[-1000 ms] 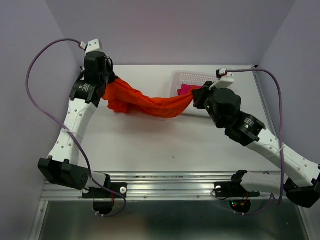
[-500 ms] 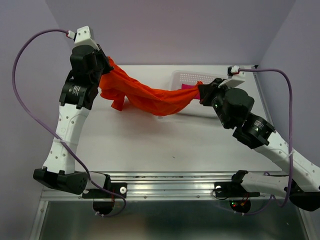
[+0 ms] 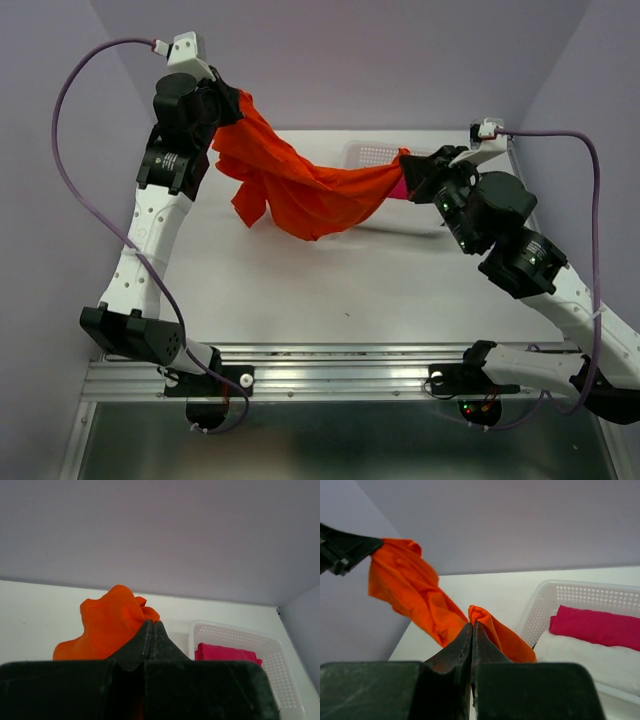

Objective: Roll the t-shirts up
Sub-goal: Move the bin to the corner of the board.

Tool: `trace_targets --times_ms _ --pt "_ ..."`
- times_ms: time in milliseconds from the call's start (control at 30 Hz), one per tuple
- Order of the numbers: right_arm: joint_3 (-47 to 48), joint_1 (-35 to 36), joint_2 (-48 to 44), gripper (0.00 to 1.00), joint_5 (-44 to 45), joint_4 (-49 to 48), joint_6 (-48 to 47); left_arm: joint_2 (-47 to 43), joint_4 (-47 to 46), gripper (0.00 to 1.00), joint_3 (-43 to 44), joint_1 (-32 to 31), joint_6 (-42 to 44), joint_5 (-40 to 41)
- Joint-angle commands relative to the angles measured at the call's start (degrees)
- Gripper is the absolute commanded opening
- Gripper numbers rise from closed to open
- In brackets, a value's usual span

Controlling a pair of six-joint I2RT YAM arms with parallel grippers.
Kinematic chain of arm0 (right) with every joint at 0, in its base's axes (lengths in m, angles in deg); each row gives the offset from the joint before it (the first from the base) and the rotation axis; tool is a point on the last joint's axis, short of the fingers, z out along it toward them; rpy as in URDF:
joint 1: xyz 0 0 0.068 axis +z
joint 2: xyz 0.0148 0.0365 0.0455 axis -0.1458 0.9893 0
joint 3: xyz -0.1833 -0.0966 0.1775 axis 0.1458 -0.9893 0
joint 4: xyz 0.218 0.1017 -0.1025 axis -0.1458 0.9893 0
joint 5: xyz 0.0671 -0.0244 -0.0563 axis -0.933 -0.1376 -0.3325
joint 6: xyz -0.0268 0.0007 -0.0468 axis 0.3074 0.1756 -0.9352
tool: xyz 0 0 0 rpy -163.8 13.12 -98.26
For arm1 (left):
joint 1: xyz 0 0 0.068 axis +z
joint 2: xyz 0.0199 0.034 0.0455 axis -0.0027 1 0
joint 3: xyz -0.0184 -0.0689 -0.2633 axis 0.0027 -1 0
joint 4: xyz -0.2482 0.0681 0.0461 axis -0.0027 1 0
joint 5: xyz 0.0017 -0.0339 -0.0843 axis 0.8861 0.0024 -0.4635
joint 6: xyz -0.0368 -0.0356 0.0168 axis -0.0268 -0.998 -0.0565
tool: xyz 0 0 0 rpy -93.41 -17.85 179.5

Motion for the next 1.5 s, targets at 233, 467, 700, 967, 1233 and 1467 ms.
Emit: trace_targets --times_ms 233,467,700,967,1233,1467 --pt "-12.88 0.54 0.06 0.01 -24.55 4.86 5.20 -8.27 -10.05 0.72 -17.19 1.23 3.29 4.32" --pt "-32.85 0.54 1.29 0.66 -20.39 5.28 16.98 -11.88 -4.86 0.99 -30.15 2.91 -0.49 9.95" --pt "-27.68 -10.68 12.17 0.68 -14.70 9.61 19.62 -9.86 -1.87 0.99 -32.35 2.99 -4.88 7.15" --pt "-20.21 -15.19 26.77 0.66 -15.59 5.66 18.40 -9.42 -1.25 0.99 -34.55 2.91 -6.38 4.77" --pt "-12.12 -20.99 34.68 0.65 -13.92 3.02 16.55 -10.12 -0.90 0.99 -36.92 2.91 -6.47 4.16" --pt "-3.52 -26.70 43.02 0.66 -14.44 0.64 14.70 -10.39 -0.02 0.99 -39.29 2.91 -7.87 3.98"
